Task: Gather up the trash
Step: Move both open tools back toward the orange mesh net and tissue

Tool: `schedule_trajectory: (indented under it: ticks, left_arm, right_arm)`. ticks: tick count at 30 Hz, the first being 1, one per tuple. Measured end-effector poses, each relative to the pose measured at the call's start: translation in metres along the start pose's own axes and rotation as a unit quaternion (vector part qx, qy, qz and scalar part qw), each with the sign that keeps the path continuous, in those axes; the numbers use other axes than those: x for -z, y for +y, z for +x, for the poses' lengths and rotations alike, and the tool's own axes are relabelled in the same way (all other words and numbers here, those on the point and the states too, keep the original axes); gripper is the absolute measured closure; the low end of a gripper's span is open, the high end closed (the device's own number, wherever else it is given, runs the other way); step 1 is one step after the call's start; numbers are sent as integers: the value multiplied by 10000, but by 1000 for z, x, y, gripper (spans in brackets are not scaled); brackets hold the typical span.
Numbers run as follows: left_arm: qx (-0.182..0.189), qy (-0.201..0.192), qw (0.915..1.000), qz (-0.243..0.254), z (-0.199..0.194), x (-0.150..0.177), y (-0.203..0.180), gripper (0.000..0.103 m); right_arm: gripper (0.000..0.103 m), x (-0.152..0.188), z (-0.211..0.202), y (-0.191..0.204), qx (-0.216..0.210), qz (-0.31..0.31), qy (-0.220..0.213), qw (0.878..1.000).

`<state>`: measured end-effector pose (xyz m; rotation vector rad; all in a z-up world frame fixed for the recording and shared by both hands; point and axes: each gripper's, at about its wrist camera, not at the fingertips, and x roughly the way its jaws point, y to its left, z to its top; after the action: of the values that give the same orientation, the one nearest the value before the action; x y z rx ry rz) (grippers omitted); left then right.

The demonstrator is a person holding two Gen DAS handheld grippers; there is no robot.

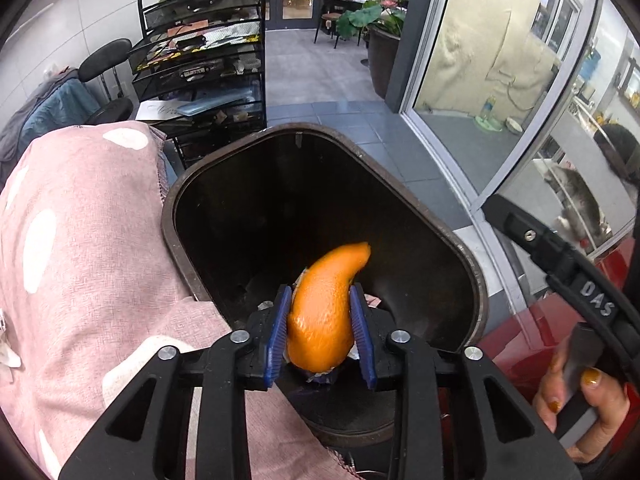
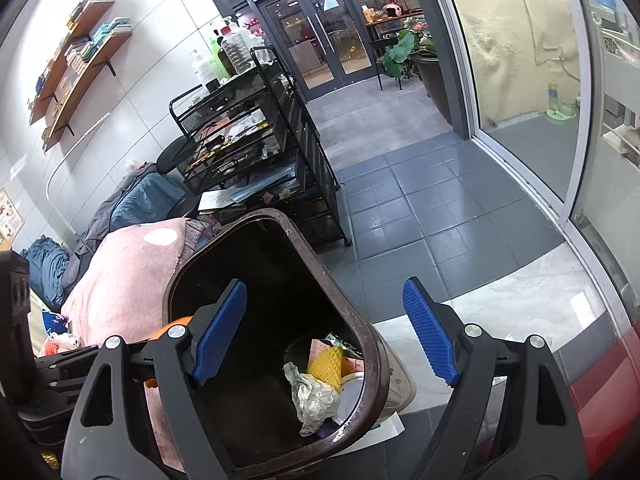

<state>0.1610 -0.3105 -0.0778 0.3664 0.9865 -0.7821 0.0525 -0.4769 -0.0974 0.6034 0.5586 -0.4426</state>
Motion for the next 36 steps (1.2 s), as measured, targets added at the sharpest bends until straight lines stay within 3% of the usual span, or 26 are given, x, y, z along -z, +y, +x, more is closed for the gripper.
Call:
schedule_trajectory:
  ticks: [1,3,6,12,26,36]
  left_arm:
    - [-30,21,10000,9,1,0,0,65]
    - [-47,9,10000,-3,2,-1,0,46]
    - [-70,-99,9999,40,-2,-1,-1,31]
    - [-434,-518,9973,290,-23,1,-8,18]
    - [-853,-1493,9845,335,-96,32,5,9]
    - [-1245,-1667,9779,-217,-124,62,57,8]
  right_arm:
    - [22,0,0,0,-2,4,1,10000]
    - [21,0,-1,1,-16,8,5,10000]
    - [18,0,-1,2,-4,-7,-38,10000]
    - [15,0,-1,3,-4,-11,-41,10000]
    - [15,8,3,24,-254,-245,-74,9993]
    - [14,11,-2,74,-712,-678,-94,9951]
